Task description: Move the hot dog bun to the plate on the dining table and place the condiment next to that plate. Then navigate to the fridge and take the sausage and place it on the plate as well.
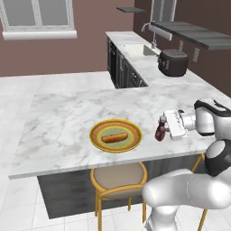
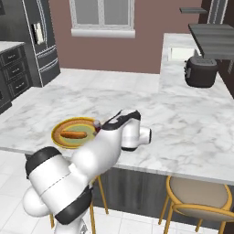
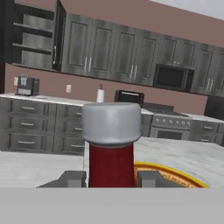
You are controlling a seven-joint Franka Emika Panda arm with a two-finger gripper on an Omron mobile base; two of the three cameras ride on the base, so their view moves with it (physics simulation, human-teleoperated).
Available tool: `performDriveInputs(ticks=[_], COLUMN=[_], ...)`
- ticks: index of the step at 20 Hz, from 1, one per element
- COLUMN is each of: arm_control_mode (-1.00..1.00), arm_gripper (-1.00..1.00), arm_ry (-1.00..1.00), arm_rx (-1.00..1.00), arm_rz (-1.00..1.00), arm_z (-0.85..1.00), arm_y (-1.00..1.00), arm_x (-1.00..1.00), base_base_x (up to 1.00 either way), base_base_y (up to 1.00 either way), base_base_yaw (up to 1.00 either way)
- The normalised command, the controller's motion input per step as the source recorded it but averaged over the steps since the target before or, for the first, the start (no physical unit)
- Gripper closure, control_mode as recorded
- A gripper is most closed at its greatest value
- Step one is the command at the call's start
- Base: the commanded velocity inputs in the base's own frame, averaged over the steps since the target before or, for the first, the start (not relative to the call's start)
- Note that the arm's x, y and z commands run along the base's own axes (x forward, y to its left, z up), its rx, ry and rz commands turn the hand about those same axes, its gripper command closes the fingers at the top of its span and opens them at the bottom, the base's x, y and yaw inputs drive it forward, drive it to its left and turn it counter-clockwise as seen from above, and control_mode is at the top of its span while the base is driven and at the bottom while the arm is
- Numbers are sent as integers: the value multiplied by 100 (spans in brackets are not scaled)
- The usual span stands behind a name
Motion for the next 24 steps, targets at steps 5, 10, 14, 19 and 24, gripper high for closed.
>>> performDriveInputs(ticks=[5, 10, 14, 19, 24], arm_control_mode=[-100, -100, -100, -100, -100], arm_gripper=[100, 100, 100, 100, 100], arm_ry=[0, 0, 0, 0, 0], arm_rx=[-2, 0, 0, 0, 0], arm_rz=[0, 0, 0, 0, 0], arm_z=[-19, -21, -21, -18, -11], arm_y=[0, 0, 0, 0, 0], arm_x=[8, 1, 1, 8, 11], base_base_x=[0, 0, 0, 0, 0], base_base_y=[0, 0, 0, 0, 0], base_base_yaw=[0, 0, 0, 0, 0])
